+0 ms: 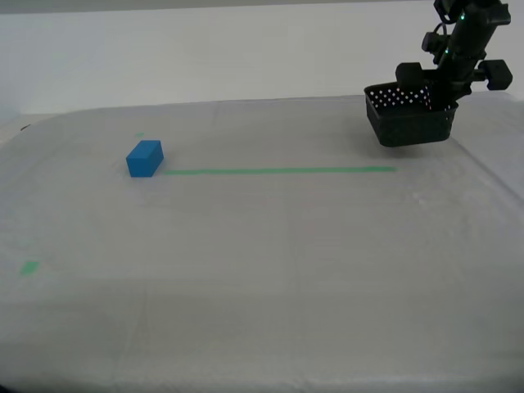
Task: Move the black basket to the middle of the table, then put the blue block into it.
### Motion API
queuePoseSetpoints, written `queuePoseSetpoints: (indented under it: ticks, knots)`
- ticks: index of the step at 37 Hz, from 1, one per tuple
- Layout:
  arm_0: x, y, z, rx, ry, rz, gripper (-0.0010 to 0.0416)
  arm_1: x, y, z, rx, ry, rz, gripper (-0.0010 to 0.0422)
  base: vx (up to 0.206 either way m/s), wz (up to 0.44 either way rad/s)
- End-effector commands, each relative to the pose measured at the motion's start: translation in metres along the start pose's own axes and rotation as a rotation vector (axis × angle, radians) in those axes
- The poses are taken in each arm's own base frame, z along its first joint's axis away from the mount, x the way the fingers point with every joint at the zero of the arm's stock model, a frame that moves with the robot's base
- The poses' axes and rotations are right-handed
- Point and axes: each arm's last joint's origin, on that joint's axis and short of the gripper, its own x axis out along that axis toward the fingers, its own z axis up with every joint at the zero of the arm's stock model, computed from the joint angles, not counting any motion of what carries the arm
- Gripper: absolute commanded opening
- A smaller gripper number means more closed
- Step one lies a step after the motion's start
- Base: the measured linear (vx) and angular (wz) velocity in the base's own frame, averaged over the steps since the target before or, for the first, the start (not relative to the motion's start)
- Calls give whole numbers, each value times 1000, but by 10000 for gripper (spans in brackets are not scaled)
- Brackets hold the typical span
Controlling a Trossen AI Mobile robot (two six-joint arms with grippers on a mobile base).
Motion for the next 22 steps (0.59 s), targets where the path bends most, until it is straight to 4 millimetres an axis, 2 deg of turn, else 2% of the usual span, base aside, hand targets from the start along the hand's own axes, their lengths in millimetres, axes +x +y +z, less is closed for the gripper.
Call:
queuePoseSetpoints:
  ticks: [1, 11, 22]
  knots:
    - [-13, 6, 3, 11, -13, 12, -1, 0, 0, 1, 1, -6, 0, 0, 0, 0]
    - [-44, 28, 1, 55, -30, 71, -1, 0, 0, 1, 1, -6, 0, 0, 0, 0]
    - [-74, 57, -17, 67, -34, 109, -1, 0, 0, 1, 1, -6, 0, 0, 0, 0]
